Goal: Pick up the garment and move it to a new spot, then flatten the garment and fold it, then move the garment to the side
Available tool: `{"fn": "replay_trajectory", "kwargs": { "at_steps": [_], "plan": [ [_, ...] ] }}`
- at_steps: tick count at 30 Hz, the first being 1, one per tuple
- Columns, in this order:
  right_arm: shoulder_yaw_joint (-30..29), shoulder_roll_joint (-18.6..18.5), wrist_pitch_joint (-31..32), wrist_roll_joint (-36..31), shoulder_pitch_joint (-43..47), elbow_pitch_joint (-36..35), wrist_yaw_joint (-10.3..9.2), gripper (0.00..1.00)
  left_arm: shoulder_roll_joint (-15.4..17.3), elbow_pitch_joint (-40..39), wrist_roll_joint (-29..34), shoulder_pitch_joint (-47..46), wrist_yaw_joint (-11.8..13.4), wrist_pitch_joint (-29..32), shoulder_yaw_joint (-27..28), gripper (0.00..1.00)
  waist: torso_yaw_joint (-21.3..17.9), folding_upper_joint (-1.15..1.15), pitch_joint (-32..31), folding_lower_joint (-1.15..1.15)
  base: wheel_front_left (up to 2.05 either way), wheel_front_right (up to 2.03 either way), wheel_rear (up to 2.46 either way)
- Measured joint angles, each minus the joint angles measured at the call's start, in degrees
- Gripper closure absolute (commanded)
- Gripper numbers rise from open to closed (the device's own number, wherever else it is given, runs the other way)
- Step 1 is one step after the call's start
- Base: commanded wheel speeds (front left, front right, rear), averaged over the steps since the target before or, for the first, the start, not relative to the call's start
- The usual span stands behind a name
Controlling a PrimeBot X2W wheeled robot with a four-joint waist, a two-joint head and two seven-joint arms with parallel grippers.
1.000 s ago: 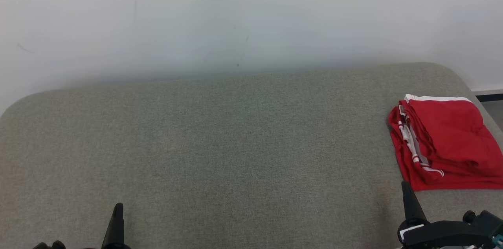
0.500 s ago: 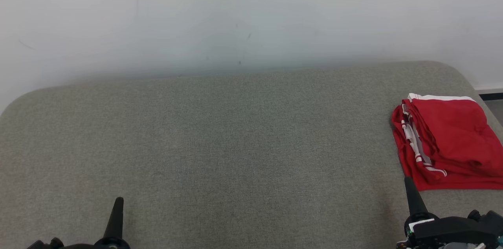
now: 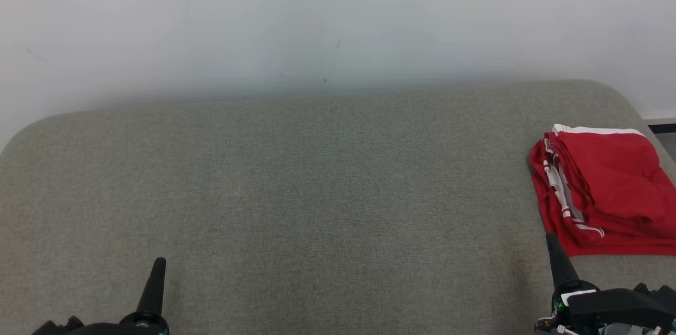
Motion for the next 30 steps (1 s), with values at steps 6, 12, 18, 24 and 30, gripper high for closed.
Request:
{"fn": "replay_trajectory", "kwargs": {
  "at_steps": [6,12,18,24,30],
  "plan": [
    [-0.35,0.0,0.69,2.98,-0.23,-0.27,0.0,1.0,0.01,0.11,-2.93,-0.54,-0.44,0.89,0.21,1.0,0.16,0.0,0.22,0.0,0.0,0.0,0.0],
    [-0.67,0.0,1.43,5.94,-0.48,-0.53,-0.01,1.0,0.03,0.16,-5.76,-1.07,-0.55,1.53,0.45,1.0,0.33,0.0,0.43,0.0,0.0,0.0,0.0],
    [-0.94,0.0,2.13,8.91,-0.73,-0.85,-0.01,1.0,0.04,0.27,-8.26,-1.4,-0.94,2.2,0.65,1.0,0.49,0.0,0.65,0.0,0.0,0.0,0.0],
    [-1.22,0.0,2.68,11.62,-0.85,-1.15,-0.01,1.0,0.05,0.35,-10.69,-1.83,-1.03,2.94,0.85,1.0,0.66,0.0,0.87,0.0,0.0,0.0,0.0],
    [-1.47,0.0,3.23,14.07,-0.96,-1.42,-0.01,1.0,0.07,0.41,-13.11,-2.21,-1.44,3.47,1.0,1.0,0.82,0.0,1.09,0.0,0.0,0.0,0.0]
  ]
}}
